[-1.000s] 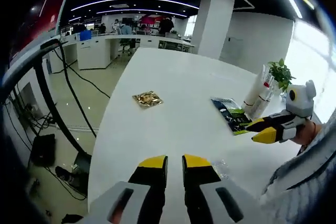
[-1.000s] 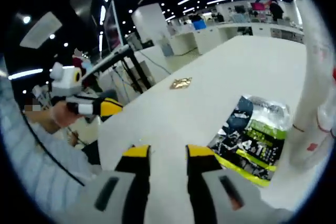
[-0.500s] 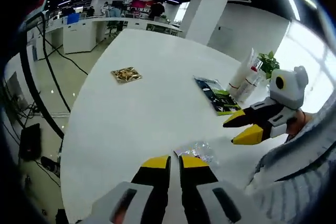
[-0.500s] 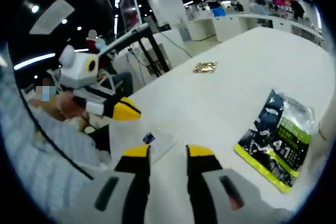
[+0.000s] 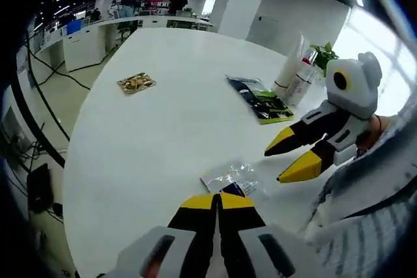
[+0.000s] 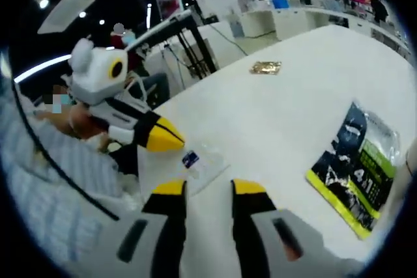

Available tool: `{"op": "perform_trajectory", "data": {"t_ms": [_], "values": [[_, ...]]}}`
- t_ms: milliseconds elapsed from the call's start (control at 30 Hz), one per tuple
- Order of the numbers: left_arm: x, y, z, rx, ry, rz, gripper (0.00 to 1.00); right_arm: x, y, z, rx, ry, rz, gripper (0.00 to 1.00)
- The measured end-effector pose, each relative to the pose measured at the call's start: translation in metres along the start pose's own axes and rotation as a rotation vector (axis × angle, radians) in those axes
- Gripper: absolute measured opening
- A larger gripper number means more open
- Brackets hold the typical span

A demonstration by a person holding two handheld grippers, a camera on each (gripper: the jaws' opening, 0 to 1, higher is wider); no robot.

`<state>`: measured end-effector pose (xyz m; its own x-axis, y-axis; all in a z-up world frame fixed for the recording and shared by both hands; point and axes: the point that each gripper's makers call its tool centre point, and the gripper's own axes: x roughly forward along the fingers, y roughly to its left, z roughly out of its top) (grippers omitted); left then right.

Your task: Arrange the skincare products in the storage area until every visible bottle or jar stands upright without overlapping.

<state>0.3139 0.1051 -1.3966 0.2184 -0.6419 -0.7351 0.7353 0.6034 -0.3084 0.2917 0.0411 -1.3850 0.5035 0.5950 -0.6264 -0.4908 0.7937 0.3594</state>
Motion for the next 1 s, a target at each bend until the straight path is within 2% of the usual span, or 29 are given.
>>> {"op": "perform_trajectory", "data": {"t_ms": [467,733,933,1000], "values": [[0.007,-0.003,-0.010,0.014,0.019,0.001,0.01,0.007,0.003,-0.006,0.009,0.031,0.004,0.25],[0.005,-0.001,-0.009,0.016,0.002,0.002,0.01,0.011,0.004,-0.004,0.032,0.031,0.014,0.25],[0.005,-0.001,-0.009,0.029,-0.013,0.007,0.01,0.018,0.011,-0.002,0.053,0.041,0.041,0.21],[0.005,-0.001,-0.009,0.031,-0.018,0.009,0.01,0.019,0.014,-0.002,0.066,0.043,0.053,0.17]]}}
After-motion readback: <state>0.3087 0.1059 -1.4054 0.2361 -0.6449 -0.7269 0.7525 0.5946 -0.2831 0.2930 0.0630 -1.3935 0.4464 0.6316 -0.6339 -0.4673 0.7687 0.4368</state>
